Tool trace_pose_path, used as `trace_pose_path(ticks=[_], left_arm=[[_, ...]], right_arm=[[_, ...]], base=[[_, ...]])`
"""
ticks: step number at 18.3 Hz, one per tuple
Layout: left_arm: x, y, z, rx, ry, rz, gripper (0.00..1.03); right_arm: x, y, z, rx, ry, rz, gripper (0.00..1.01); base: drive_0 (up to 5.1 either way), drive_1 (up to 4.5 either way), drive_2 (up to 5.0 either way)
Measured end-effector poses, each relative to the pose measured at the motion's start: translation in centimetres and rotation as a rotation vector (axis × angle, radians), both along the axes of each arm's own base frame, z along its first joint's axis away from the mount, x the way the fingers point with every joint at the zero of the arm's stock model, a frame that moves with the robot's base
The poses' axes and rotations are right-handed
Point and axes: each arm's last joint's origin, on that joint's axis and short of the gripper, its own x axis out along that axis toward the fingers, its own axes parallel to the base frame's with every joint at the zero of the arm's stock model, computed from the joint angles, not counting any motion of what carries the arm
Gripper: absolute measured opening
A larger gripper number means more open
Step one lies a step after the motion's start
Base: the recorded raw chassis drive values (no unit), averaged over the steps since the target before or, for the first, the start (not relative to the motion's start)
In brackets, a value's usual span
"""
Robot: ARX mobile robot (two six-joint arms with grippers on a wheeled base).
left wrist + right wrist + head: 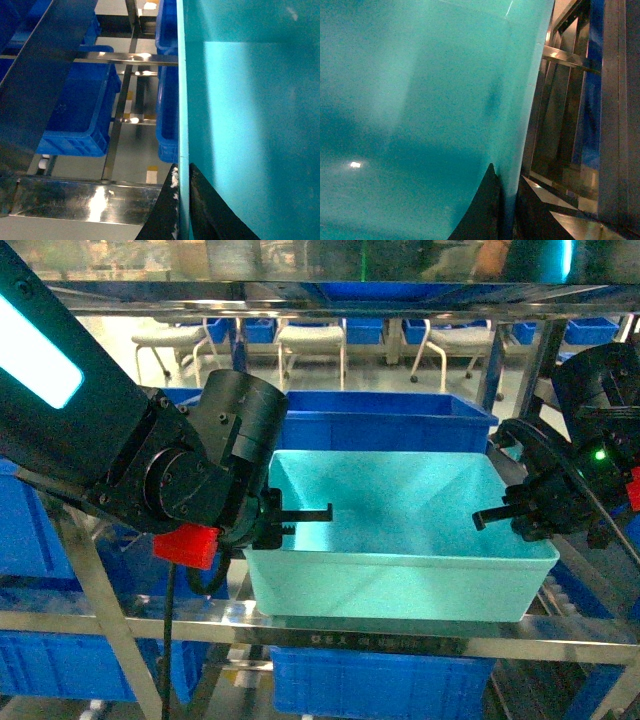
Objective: Organize blue bins on left shelf correctly
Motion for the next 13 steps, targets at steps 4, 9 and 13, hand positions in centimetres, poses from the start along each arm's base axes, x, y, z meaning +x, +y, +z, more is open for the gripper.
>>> trace_pose_path(ticks=[4,9,13], left_arm=[[0.5,-0.3,-0.3,-0.009,0.017,0.008,0.02],[1.4,-1.0,0.2,-0.024,0.035,0.029,0.27],[1.3,-1.4,0.2,-0.026,0.034,0.017,0.70]], right_arm=[[0.5,0.0,-0.3,-0.015,0.002,-0.002,0.03],[0.7,0.3,-1.5,-0.071,0.054,0.073,0.38],[0.8,0.5,-1.4,-0.071,0.046,0.091,0.80]], base=[[0.0,0.00,0.0],[0.0,0.00,0.0],[0.0,0.00,0.0]])
